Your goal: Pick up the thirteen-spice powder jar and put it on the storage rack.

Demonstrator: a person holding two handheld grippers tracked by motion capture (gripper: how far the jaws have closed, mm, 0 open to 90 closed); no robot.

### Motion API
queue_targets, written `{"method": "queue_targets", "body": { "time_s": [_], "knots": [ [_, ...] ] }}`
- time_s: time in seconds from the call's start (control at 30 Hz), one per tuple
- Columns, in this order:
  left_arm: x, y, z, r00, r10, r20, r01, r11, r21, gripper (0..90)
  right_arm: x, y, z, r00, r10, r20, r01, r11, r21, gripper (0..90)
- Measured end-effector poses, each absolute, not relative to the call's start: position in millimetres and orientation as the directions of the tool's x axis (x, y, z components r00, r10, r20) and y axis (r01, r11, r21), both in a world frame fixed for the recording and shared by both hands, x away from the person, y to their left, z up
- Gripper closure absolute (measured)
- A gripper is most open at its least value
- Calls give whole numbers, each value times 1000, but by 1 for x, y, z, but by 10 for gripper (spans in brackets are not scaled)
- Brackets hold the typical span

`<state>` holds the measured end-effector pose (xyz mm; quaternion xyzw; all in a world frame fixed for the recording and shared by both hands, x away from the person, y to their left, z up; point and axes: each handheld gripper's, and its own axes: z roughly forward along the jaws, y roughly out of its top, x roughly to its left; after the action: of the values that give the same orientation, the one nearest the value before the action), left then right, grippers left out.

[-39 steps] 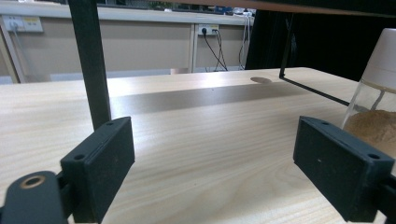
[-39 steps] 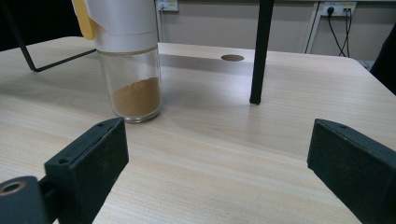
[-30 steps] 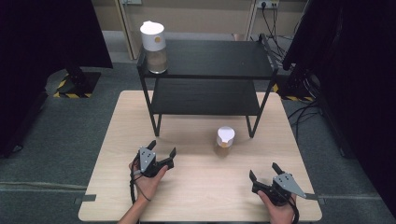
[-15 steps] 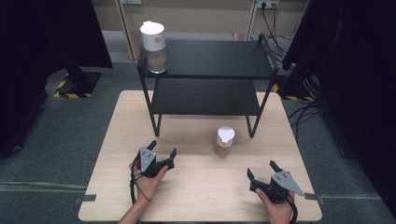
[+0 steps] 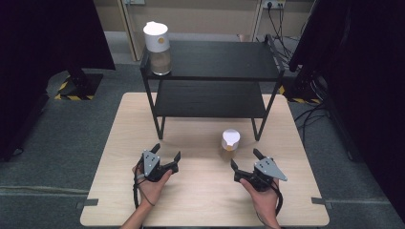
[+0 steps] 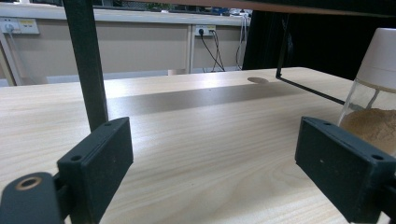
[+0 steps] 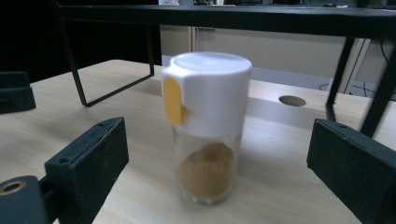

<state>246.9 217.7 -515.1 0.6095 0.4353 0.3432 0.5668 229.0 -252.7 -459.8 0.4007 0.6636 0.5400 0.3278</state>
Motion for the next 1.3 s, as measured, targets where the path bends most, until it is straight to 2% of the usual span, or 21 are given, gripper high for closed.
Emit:
{"method": "queue_targets", "body": {
  "time_s": [0.43, 0.6, 0.93, 1.3],
  "knots": [
    [247, 219, -515, 389, 918, -78, 143, 23, 989, 110, 270, -220, -454, -437, 900, 6, 217, 99, 971, 106],
    [248, 219, -515, 392, 917, -77, 143, 22, 989, 110, 279, -212, -456, -416, 909, 8, 239, 102, 966, 178],
    [248, 219, -515, 392, 916, -78, 143, 23, 989, 109, 285, -202, -458, -403, 915, -26, 245, 136, 960, 299],
    [247, 219, -515, 393, 917, -76, 143, 21, 990, 109, 282, -205, -461, -400, 917, -4, 236, 107, 966, 307]
  ]
}}
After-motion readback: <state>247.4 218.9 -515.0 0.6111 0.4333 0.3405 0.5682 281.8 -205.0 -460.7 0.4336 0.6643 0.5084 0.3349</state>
